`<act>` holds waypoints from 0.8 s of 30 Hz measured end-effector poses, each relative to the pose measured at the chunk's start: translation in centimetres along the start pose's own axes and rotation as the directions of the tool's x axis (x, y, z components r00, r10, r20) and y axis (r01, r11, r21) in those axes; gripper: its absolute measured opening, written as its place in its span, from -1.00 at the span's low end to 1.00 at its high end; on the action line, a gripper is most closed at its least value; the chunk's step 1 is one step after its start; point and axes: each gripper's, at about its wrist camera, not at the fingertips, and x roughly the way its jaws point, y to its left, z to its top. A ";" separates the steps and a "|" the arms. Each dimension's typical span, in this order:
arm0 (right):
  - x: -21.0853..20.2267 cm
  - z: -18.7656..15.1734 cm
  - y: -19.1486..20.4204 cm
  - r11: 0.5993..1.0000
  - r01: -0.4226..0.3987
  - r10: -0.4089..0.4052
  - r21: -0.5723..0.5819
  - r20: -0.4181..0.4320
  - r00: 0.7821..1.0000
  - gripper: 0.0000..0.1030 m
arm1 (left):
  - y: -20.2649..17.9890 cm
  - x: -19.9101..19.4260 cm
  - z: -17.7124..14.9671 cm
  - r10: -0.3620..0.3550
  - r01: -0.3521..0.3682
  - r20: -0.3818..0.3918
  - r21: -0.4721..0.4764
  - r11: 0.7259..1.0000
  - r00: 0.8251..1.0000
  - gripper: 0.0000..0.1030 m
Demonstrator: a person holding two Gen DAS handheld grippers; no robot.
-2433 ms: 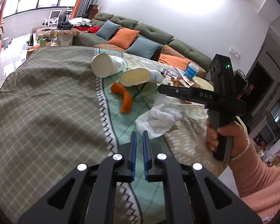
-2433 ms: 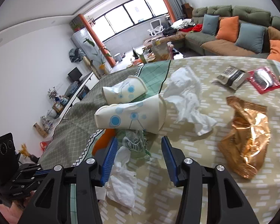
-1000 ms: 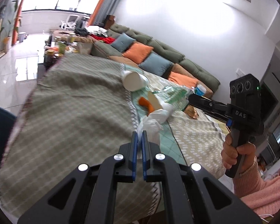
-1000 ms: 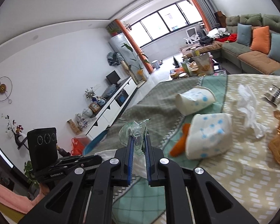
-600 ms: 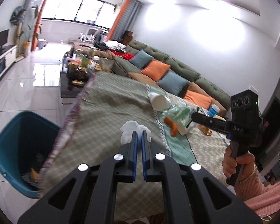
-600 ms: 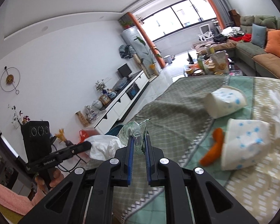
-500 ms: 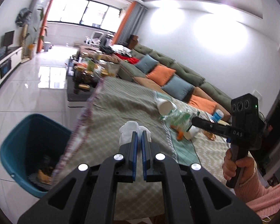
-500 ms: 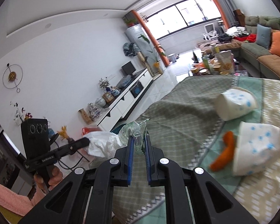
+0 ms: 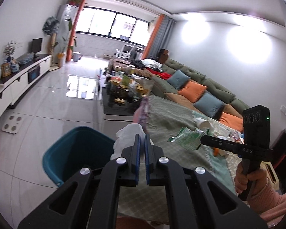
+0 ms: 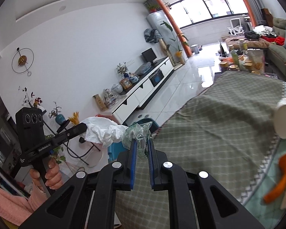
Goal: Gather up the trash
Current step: 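Carry the tissue and plastic wrapper to the teal bin and release both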
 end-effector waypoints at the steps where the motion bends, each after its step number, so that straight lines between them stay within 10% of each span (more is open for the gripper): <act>1: 0.5 0.2 0.1 1.000 -0.004 0.004 -0.004 -0.006 1.000 -0.77 | 0.3 -0.1 0.0 0.012 -0.012 0.002 -0.001 1.000 1.000 -0.89; 24: 10.0 1.1 3.8 0.996 -0.016 0.000 -0.092 -0.165 0.986 -0.77 | 4.3 2.9 -1.8 0.160 -0.162 -0.072 -0.021 0.987 0.984 -0.89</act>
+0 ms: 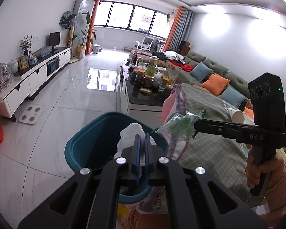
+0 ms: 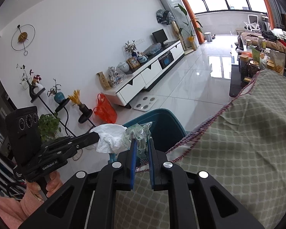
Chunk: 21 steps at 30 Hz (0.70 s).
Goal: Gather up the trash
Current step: 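Carry the tissue and plastic wrapper to the teal bin and release both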
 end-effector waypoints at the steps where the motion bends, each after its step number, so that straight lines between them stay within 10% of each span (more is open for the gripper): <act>1: 0.5 0.1 0.0 1.000 0.005 -0.005 -0.003 -0.009 1.000 -0.77 | 0.3 0.2 0.0 0.002 -0.002 -0.004 -0.003 1.000 1.000 -0.89; 21: 6.6 1.0 0.9 0.996 0.090 -0.092 -0.026 -0.126 0.988 -0.72 | 2.7 4.1 -0.7 0.060 -0.065 -0.090 -0.050 0.997 0.994 -0.89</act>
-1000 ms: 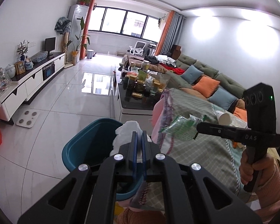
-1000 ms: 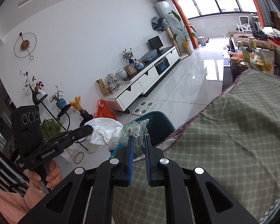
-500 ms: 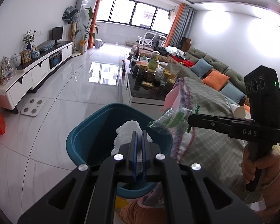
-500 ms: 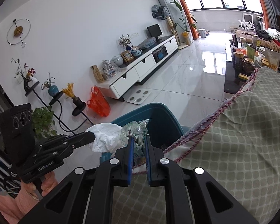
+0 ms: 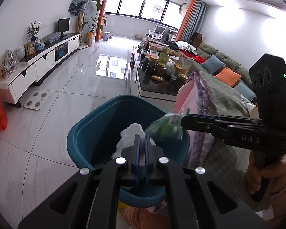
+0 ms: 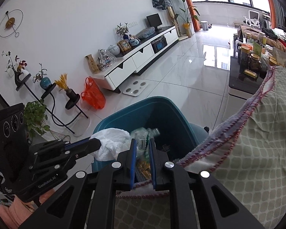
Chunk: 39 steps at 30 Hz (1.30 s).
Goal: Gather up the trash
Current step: 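Carry the tissue and plastic wrapper to the teal bin and release both, then return both tools from the bin to the table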
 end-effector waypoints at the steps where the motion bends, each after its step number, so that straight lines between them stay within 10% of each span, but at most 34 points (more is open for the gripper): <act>1: 0.1 0.0 0.0 1.000 0.001 -0.001 0.000 -0.003 1.000 -0.71 | -0.1 0.2 0.0 0.001 -0.001 -0.002 0.000 1.000 1.000 -0.89; 11: -0.2 -0.1 -0.4 1.000 -0.015 0.015 0.026 0.010 1.000 -0.57 | 0.4 1.0 -0.4 0.012 -0.012 -0.014 -0.006 1.000 1.000 -0.76; 24: -3.5 -1.5 -1.5 0.999 -0.025 0.021 0.043 0.074 0.997 -0.24 | -1.2 -1.1 0.0 0.026 -0.028 0.069 0.026 0.999 0.997 0.00; 29: -7.1 -2.7 -2.4 0.999 -0.002 -0.004 0.043 0.140 0.990 -0.05 | -3.8 -3.1 0.2 -0.010 -0.001 0.152 0.071 0.997 0.988 0.57; 39: -16.2 -6.6 -6.1 0.989 0.098 -0.126 0.113 0.274 0.953 0.05 | -12.4 -3.0 -0.5 -0.184 0.143 0.166 0.231 0.962 0.969 0.68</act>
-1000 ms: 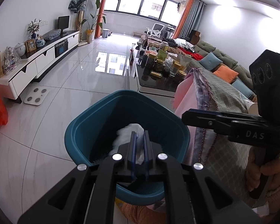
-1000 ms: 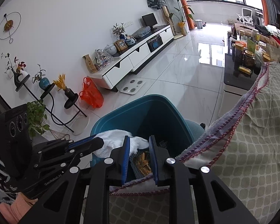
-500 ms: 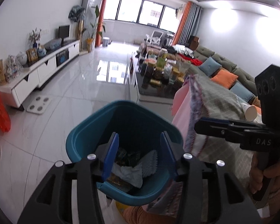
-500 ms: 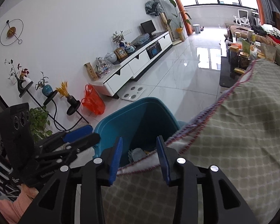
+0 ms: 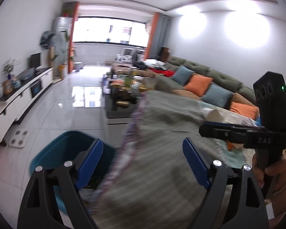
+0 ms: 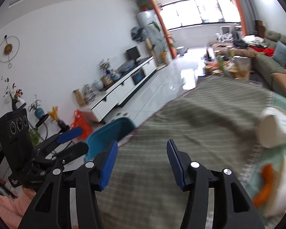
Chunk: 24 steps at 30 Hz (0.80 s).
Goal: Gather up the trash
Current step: 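Return both tools from the bin to the table, then grasp a blue-dotted paper cup with the left tool while the right tool grasps another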
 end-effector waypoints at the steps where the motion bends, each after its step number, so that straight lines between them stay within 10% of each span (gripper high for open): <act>1: -1.3 -0.3 -0.8 1.000 0.020 -0.020 0.012 0.018 1.000 0.07 | -1.1 0.5 0.0 -0.021 0.021 -0.005 0.019 1.000 1.000 0.68; 24: -13.0 -5.8 -14.7 0.896 0.305 -0.353 0.323 0.102 0.930 0.32 | -15.1 13.1 3.4 -0.241 0.270 -0.172 0.169 0.948 0.955 0.68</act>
